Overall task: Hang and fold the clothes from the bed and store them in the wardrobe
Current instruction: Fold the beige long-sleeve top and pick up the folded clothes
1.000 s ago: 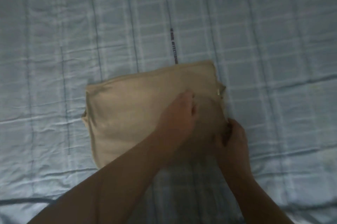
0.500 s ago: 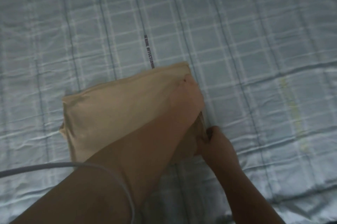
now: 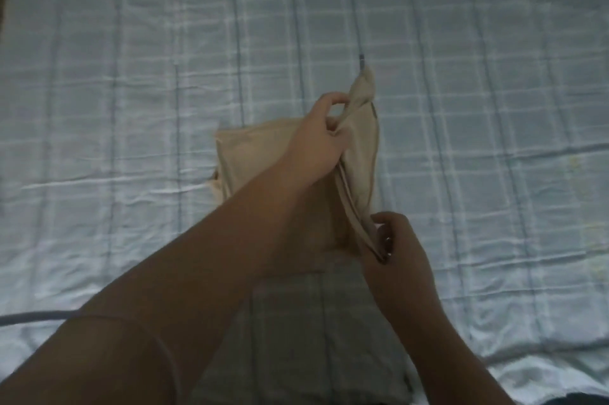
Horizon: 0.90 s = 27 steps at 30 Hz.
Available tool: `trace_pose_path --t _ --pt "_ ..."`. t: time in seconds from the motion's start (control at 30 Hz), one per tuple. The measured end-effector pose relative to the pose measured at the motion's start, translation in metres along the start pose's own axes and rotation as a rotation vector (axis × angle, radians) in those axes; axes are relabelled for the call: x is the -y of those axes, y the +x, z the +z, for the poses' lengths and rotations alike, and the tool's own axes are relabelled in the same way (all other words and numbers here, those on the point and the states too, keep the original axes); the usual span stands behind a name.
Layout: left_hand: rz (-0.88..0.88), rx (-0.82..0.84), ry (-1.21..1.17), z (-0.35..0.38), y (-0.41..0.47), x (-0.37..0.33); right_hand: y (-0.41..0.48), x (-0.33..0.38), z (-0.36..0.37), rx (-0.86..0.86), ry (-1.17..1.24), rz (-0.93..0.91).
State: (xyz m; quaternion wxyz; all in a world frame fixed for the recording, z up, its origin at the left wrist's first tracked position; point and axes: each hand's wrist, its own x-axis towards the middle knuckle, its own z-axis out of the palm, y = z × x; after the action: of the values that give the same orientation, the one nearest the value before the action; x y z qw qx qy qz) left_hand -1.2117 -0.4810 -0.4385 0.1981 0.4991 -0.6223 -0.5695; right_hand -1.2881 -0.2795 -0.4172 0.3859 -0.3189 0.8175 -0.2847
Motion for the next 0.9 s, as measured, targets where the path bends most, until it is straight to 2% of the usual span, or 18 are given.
trace_pose_path --t 0.17,0.3,0.43,0.63,0.73,0.9 --pt "-0.024 -0.041 -0.015 -0.090 -0.022 0.046 -0.028 0.039 0.078 0.089 -0.062 -0.090" --pt "-0.073 -0.069 0.115 -0.138 -0.036 0.096 -0.041 0.043 0.144 0.173 -0.261 -0.144" --pt "-0.132 -0.073 0.000 -0.153 -0.044 0.131 -0.052 0.029 0.188 0.275 -0.474 -0.167" --pt "-0.076 -0.157 0.115 -0.146 -0.059 0.135 -0.057 0.023 0.186 0.309 -0.422 -0.166" --pt "-0.045 -0.141 0.265 -0.142 -0.069 0.123 -0.046 0.026 0.168 0.241 -0.352 -0.186" --pt "0.175 -0.101 0.549 -0.118 -0.084 0.095 0.002 0.024 0.120 -0.030 -0.347 -0.392"
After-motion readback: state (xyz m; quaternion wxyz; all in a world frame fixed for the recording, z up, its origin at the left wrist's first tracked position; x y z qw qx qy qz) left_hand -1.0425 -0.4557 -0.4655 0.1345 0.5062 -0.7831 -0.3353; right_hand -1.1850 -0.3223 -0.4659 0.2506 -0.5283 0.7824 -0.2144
